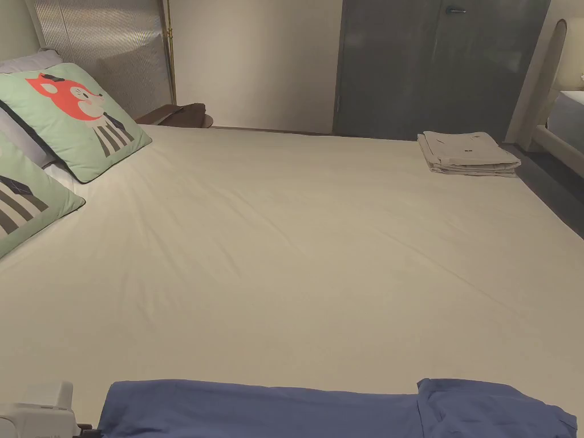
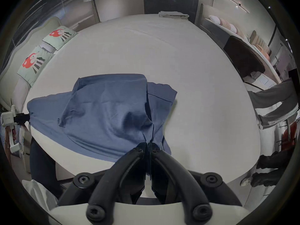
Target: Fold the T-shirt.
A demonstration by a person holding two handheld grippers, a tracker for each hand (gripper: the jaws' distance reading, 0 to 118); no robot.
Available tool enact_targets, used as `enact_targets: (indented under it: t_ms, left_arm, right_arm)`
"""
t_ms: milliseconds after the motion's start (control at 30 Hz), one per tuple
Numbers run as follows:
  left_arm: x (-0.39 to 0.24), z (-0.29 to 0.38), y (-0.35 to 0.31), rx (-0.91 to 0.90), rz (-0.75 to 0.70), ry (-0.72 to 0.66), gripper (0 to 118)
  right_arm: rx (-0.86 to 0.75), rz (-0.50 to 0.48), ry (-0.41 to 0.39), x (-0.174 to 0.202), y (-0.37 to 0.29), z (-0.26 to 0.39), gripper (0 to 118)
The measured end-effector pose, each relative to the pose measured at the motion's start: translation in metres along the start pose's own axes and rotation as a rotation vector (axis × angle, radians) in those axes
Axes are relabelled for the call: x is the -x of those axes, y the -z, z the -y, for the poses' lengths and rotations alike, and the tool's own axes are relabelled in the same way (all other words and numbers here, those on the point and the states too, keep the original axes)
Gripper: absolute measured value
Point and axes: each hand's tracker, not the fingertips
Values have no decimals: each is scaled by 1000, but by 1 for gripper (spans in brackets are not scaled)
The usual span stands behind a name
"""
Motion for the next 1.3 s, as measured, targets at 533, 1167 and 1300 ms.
enact_targets:
  t_ms: [533,1167,1300]
  left_arm:
    - [-60,-39,-102,-675,38,41,95]
    - [1,-46,-64,-465,341,-148,11]
    - [45,-40,-31,-245,452,-255,106]
  right_arm:
    - [-690,88,0,62,-80,-40,80]
    - [-855,8,-16,152,-55,-53,0]
    - [-828,9,-29,159,-54,-50,0]
